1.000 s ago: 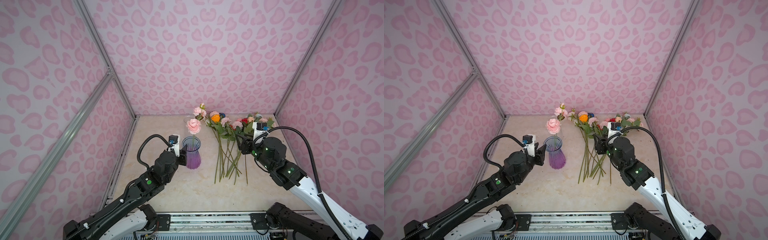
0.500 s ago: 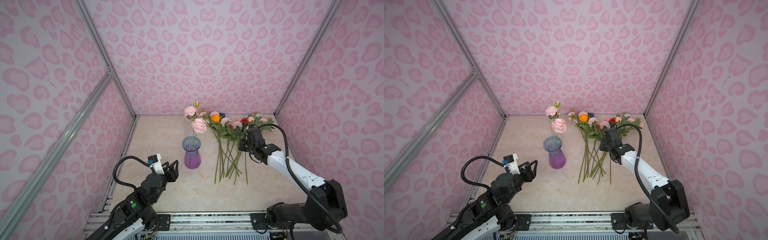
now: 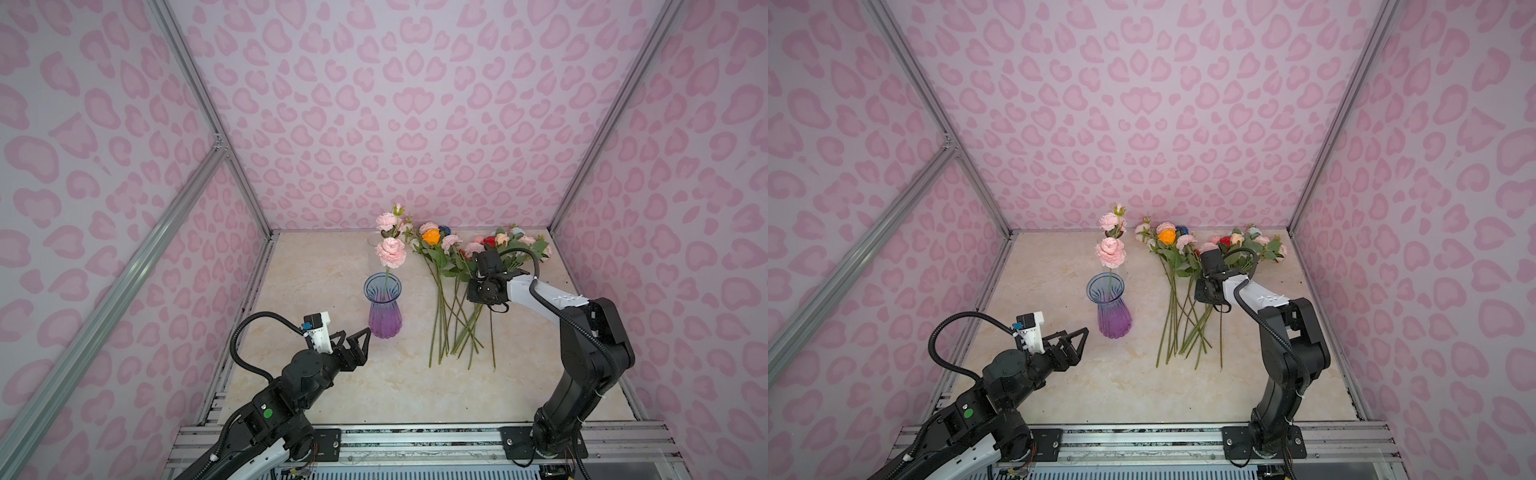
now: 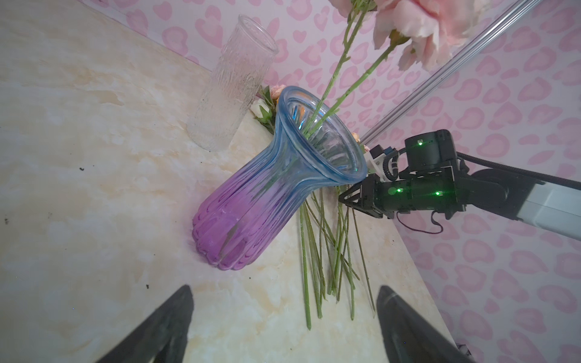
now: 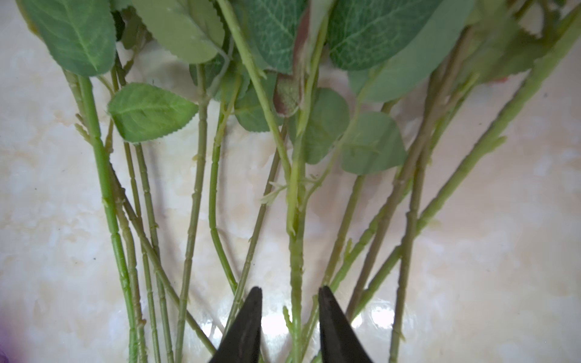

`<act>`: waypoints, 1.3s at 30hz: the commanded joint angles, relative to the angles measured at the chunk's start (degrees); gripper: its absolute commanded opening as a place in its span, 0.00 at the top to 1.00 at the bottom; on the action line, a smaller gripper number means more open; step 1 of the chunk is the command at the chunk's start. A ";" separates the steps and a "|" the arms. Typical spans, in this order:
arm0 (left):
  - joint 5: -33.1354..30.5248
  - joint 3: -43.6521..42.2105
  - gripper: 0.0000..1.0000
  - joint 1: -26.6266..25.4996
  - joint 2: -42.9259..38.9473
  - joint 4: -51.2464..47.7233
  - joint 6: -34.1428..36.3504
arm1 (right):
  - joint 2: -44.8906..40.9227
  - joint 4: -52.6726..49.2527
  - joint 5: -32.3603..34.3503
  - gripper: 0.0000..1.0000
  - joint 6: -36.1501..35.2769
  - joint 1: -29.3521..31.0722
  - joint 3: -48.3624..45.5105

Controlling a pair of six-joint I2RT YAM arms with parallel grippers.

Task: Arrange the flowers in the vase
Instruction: 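Close right gripper on another pink flower stem in the pile, then lift the pink flowers upright with right gripper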

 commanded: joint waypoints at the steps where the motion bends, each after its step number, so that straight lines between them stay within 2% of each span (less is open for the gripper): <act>1: 0.59 -0.57 0.08 0.02 0.05 2.32 -1.34 | 1.10 -0.10 -1.04 0.74 -0.51 -0.06 -0.68; 11: 0.04 -0.09 0.08 0.01 -0.05 2.29 -0.36 | 0.29 1.97 -1.99 0.91 0.60 -0.36 -2.65; 15: 0.19 0.05 0.08 0.01 -0.14 2.22 -0.42 | -2.33 3.55 -3.24 0.95 1.33 -0.36 -3.63; 29: 2.08 1.77 0.08 0.01 0.21 3.12 1.22 | -16.78 8.84 -4.26 1.00 1.77 -0.45 -5.74; 39: 8.24 4.20 0.09 0.01 1.66 4.59 6.06 | -29.84 15.21 -5.81 1.00 2.10 -0.37 -10.65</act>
